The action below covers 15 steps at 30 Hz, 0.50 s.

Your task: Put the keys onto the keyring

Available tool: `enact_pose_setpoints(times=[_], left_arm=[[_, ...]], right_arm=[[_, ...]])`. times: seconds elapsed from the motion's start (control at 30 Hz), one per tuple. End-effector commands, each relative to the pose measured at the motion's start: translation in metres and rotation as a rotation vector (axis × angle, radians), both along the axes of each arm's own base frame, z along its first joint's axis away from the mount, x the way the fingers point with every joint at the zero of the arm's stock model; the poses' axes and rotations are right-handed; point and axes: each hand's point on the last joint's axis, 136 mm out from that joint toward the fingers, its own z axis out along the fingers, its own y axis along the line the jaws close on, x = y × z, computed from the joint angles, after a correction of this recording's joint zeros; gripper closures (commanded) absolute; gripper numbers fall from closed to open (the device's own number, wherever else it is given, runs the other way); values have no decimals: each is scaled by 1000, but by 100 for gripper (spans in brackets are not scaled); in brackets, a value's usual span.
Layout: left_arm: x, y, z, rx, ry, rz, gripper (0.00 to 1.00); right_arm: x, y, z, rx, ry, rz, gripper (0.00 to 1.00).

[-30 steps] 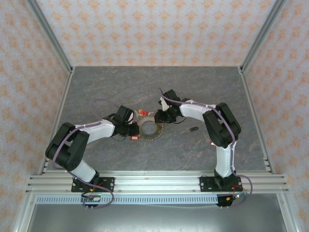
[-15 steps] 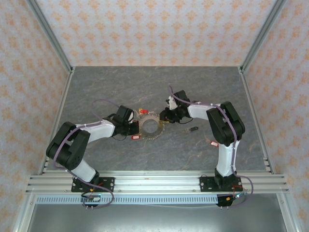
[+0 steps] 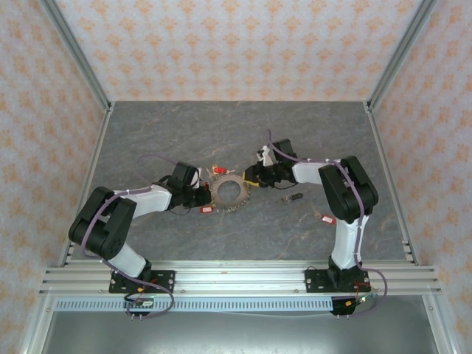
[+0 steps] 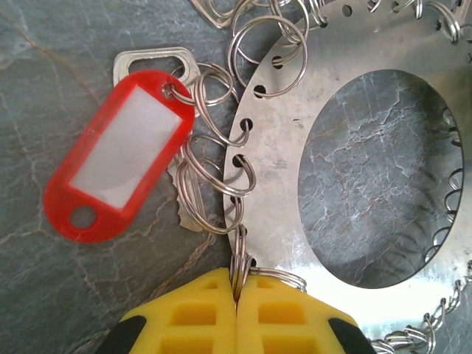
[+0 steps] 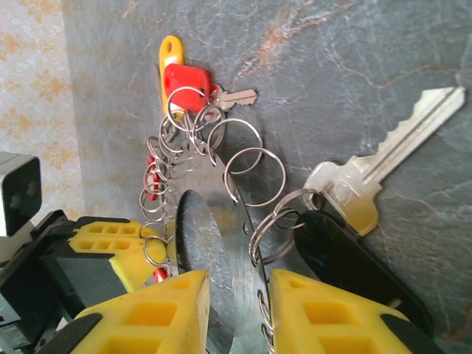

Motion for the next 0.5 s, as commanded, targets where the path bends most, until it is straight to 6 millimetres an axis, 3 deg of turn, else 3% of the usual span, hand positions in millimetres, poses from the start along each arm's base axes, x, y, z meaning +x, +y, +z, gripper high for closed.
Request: enact_pose_setpoints(times=[0.0,0.4,0.47], left_arm=[[-5,-2,-13,1,34,-12,100],[-1,2,-11,26,17,5,100],[0,6,-6,35,-3,23,92]], right_arm=[[-15,16,23,79,-6,73,74],[-14,8,18,5,-1,50,92],[-12,5,22,-5,-21,35,95]])
